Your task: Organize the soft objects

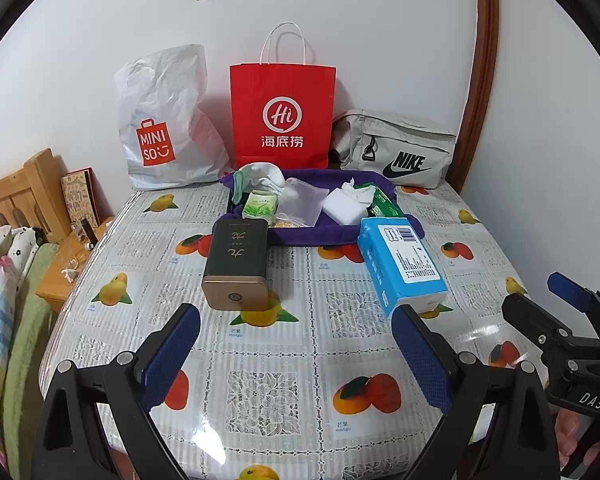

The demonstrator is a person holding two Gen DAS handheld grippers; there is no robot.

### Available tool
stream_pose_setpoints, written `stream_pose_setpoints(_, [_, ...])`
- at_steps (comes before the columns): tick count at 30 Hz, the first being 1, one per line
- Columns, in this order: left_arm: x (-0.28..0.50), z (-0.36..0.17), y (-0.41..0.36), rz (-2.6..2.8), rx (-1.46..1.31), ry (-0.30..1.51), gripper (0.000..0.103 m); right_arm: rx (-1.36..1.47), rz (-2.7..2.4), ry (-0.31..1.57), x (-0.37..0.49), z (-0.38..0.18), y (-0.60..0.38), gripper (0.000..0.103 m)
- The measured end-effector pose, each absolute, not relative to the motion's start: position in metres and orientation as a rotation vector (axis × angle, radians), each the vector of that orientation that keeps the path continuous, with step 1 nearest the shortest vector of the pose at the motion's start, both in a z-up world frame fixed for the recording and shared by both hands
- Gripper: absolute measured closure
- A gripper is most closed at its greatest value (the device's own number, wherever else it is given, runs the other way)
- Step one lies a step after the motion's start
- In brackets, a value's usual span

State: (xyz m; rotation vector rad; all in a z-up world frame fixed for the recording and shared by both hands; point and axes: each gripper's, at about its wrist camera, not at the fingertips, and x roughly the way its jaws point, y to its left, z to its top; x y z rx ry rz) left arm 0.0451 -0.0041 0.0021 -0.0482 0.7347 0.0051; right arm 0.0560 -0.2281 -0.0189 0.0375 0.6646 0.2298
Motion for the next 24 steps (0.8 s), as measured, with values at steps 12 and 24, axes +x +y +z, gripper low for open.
stream_pose_setpoints(12, [0.0449,0.0023,-0.0030,0.006,-0.047,0.735,0.006,0.027,0.227,0.666,0.0553,-0.0205,-0.2262,0.001])
stream_pose_setpoints(24, [0.0427,0.0035,-0.0037,0.002,-0.045,0.732,0.006,0.029,0.225,0.658,0.0530,-0.0177,-0.2279,0.001])
